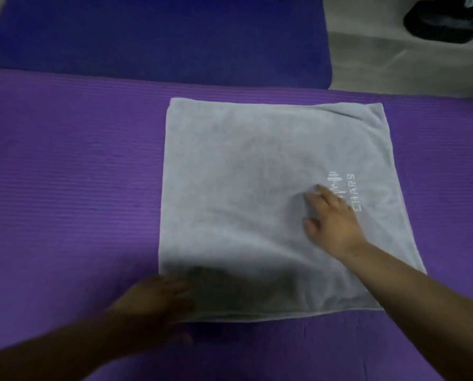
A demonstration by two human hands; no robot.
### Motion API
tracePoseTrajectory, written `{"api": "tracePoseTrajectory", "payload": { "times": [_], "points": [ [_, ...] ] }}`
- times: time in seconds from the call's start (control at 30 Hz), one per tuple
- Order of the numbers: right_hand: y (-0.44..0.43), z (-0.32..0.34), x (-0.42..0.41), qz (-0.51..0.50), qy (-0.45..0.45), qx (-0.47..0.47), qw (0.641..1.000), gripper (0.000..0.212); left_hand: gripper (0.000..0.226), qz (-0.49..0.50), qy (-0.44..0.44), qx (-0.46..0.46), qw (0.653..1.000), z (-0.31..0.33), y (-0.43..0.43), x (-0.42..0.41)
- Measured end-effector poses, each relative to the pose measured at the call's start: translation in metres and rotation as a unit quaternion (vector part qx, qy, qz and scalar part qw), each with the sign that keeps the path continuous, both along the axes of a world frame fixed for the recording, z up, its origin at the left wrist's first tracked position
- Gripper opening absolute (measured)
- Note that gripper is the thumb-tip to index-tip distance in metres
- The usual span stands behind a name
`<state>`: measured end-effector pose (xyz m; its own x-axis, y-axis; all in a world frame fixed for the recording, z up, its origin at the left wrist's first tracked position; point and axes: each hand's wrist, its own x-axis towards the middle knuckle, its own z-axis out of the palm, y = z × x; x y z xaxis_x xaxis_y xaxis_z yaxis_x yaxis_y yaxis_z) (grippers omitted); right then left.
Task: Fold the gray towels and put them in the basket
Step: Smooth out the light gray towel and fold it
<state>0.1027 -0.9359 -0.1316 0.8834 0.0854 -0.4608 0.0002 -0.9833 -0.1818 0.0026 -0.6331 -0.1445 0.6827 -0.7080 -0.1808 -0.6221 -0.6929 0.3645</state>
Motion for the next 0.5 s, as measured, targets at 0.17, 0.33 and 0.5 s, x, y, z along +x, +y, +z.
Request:
{"api": "tracePoseTrajectory", "payload": {
  "times": [0.17, 0.33, 0.5],
  "points": [
    [-0.006, 0.004, -0.029, 0.088, 0.075, -0.069, 0.991, 0.063, 0.023, -0.026, -0.023, -0.013, 0.999, -0.023, 0.008, -0.029],
    [0.003, 0.006, -0.027, 0.078, 0.094, -0.081, 0.989, 0.067, 0.029, -0.028, -0.015, 0.016, 0.999, -0.025, 0.02, -0.025],
    [0.011, 0.006, -0.029, 0.082, 0.108, -0.107, 0.985, 0.068, 0.012, 0.072, -0.041, -0.044, 0.996, -0.02, 0.032, -0.042]
  ]
}}
